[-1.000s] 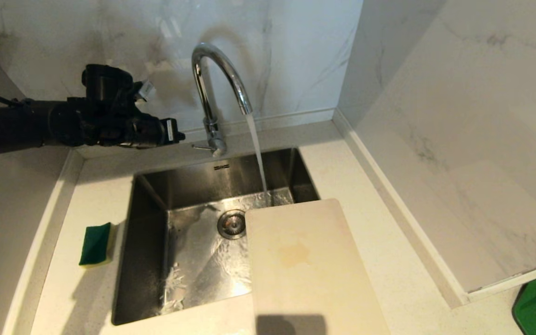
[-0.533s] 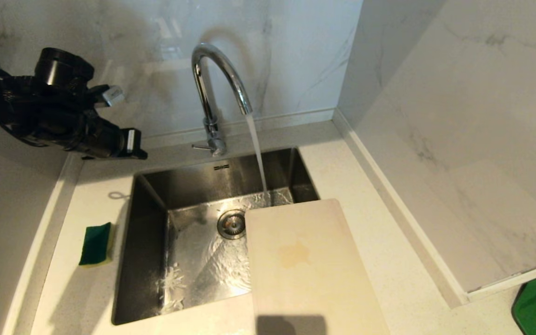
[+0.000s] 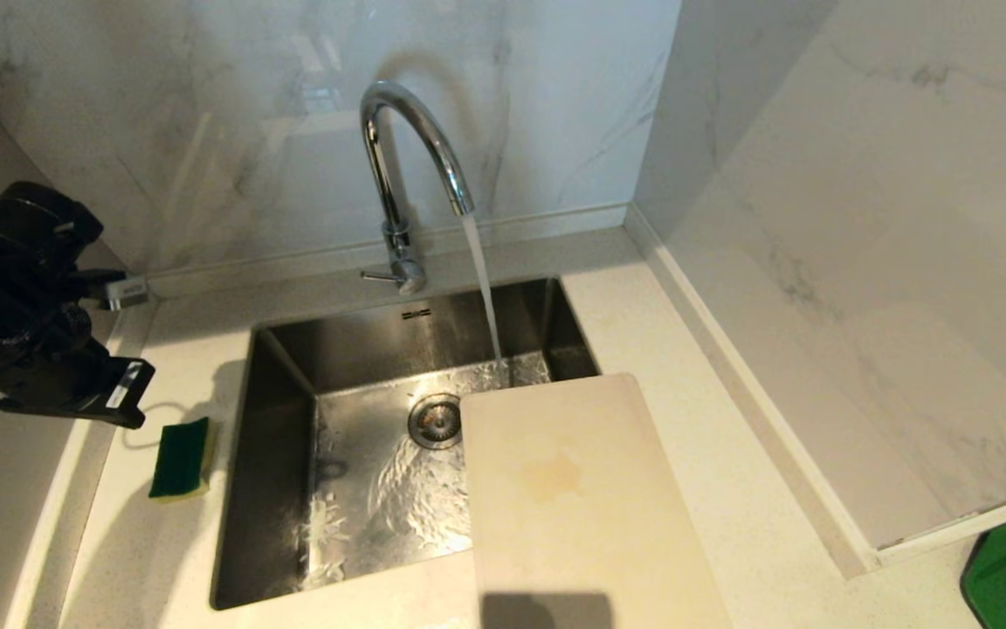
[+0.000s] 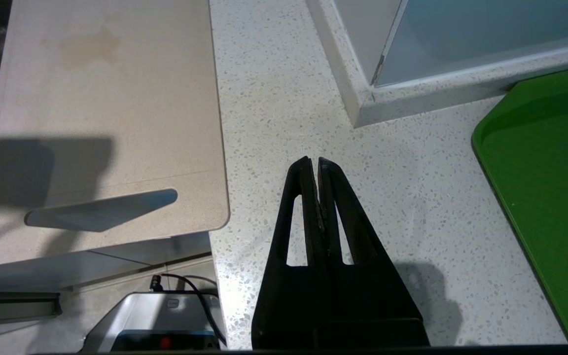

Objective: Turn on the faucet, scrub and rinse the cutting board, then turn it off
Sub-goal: Pick up the cleaning cloth

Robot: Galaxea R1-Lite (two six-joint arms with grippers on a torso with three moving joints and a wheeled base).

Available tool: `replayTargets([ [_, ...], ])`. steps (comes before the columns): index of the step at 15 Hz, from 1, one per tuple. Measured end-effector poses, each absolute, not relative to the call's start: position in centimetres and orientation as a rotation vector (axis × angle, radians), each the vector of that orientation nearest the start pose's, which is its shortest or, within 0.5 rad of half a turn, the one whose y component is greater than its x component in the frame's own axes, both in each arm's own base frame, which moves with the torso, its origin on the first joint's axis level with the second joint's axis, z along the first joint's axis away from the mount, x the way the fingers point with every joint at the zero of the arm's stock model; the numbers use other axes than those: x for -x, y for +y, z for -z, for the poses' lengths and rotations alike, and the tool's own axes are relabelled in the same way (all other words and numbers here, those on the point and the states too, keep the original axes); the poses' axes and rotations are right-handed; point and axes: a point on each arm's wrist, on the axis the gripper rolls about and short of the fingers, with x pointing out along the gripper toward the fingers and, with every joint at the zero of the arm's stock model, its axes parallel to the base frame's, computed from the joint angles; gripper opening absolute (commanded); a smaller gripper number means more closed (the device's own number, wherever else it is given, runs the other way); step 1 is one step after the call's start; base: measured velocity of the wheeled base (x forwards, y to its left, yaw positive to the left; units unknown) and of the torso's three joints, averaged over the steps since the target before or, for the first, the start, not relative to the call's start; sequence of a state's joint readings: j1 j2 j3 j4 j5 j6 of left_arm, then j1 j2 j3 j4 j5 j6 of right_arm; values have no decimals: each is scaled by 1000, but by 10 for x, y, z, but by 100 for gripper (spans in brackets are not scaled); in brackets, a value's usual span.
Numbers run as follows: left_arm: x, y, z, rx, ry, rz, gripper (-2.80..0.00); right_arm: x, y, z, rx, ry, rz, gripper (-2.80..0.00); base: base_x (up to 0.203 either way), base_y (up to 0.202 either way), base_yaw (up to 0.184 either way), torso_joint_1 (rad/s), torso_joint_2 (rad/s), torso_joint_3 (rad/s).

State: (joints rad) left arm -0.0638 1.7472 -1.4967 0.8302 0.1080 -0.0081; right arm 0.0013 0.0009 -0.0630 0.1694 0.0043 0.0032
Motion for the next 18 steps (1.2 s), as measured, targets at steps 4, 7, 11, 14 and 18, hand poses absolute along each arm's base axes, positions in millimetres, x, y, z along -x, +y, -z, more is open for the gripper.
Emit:
replayTargets([
  [4, -282, 3, -208, -60, 1104, -116, 0, 28, 0, -75, -3, 107, -5, -280, 0, 0, 0, 0, 0, 0],
  [7, -281, 12, -193, -37, 1146, -147, 0, 28, 0, -75, -3, 107, -5, -280, 0, 0, 0, 0, 0, 0],
  [11, -294, 17, -176, 34, 1129, -181, 0, 28, 0, -75, -3, 107, -5, -280, 0, 0, 0, 0, 0, 0],
  [14, -306, 17, -160, 81, 1144, -193, 0, 28, 0, -75, -3, 107, -5, -280, 0, 0, 0, 0, 0, 0],
  [18, -322, 17, -141, 139, 1168, -171, 0, 28, 0, -75, -3, 108, -5, -280, 0, 0, 0, 0, 0, 0],
])
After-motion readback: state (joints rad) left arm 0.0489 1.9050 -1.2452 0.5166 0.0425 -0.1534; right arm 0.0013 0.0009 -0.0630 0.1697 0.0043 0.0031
